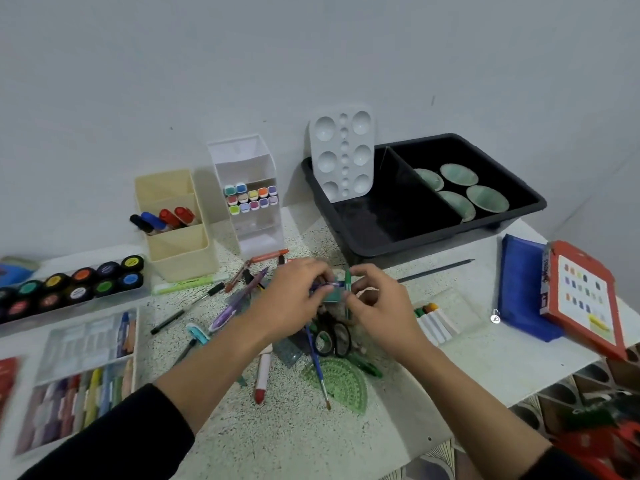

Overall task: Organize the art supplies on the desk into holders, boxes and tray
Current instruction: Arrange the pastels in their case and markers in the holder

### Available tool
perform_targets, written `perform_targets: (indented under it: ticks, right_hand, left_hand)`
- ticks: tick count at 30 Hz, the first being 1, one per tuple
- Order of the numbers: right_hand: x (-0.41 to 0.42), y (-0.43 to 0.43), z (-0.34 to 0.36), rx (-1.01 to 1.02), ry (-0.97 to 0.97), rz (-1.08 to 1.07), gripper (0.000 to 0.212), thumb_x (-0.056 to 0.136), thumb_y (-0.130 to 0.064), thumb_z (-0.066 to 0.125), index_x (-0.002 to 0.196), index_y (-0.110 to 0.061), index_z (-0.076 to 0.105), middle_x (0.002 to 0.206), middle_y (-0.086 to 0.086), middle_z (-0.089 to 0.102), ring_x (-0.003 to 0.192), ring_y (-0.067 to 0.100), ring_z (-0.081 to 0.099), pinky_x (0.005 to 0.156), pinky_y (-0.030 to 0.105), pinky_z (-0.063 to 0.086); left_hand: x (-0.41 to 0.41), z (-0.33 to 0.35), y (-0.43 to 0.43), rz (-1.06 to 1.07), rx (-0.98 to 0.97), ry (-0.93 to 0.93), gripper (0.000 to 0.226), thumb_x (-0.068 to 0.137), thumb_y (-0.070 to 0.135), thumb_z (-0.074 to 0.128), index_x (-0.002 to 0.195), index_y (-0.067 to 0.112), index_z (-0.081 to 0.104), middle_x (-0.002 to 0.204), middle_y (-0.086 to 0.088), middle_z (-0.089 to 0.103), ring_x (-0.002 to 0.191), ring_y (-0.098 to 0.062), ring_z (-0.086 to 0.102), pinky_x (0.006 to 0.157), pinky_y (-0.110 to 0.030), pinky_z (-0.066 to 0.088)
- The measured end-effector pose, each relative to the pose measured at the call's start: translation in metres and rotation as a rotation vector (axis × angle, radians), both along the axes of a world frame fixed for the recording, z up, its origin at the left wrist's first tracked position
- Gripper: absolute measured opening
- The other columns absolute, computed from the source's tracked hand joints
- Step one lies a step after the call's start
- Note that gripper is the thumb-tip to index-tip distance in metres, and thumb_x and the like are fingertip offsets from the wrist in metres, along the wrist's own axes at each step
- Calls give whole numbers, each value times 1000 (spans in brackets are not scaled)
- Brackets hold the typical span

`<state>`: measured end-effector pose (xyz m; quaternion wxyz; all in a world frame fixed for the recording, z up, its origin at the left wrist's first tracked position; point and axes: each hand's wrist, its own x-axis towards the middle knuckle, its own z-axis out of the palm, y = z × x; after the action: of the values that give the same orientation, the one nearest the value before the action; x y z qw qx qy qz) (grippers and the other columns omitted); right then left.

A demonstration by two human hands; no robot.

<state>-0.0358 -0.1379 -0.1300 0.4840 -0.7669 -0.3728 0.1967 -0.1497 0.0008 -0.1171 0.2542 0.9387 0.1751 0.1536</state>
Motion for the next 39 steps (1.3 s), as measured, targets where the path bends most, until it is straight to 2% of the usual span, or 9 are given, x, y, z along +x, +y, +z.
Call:
perform_targets:
  ticks: [4,8,11,14,18,23,27,33,39]
  right_hand:
    - [-26,28,5,67,7,155,32,92,-14,70,116,-31,57,82,-2,63,64,21,63,59,38,51]
    - [-63,66,9,69,18,304,37,94,-12,67,116,-38,52,80,0,63,67,26,65,65,50,54]
    - [-96,94,9,44,32,417,34,95,-12,66,119,-32,54,84,1,63,72,23,65,66,43,54]
    - [-132,121,8,44,56,512,31,94,-14,67,119,-29,56,83,3,64,75,19,65,68,36,53]
    - [-173,157,3,19,67,588,30,93,-14,70,116,-28,57,82,4,67,76,20,66,71,34,55]
    - [-207,193,-4,-31,14,584,31,91,-19,73,119,-26,60,80,-2,69,71,9,66,61,13,48]
    - [-219,207,-10,-77,-90,582,34,88,-21,77,120,-21,64,80,-6,69,76,6,66,64,6,45]
    - [-220,211,-19,-100,-124,545,42,81,-24,83,119,-16,69,84,-3,67,77,8,61,69,7,44]
    - [-216,209,-24,-87,-166,544,44,82,-20,82,124,-17,69,94,-5,66,82,12,58,72,15,44]
  left_hand:
    - [-43,14,14,116,-34,-52,6,94,21,69,99,18,67,71,21,46,73,13,48,62,-10,35]
    - [-108,13,34,276,-127,-120,13,97,18,63,110,22,61,74,12,60,66,-5,57,55,-21,41]
    - [-162,9,52,417,-173,-130,20,98,19,62,116,26,58,78,9,63,66,-16,59,59,-28,47]
    - [-215,4,68,575,-216,-122,21,97,22,64,114,31,58,79,8,65,70,-9,62,60,-16,47]
    - [-268,-2,86,709,-350,-148,21,95,23,67,113,30,58,81,4,69,64,-9,67,55,-22,52]
    - [-291,-13,103,736,-444,-153,25,92,22,72,113,25,58,79,-2,71,61,-12,71,50,-17,48]
    - [-288,-20,111,697,-439,-126,28,90,26,75,113,26,58,72,0,71,59,-8,71,56,-18,52]
    - [-285,-29,120,654,-391,-69,43,79,51,76,115,30,65,76,4,72,60,-3,69,65,-27,60]
    - [-285,-39,125,634,-240,-62,44,84,48,75,124,31,69,81,17,69,70,7,63,60,-5,45]
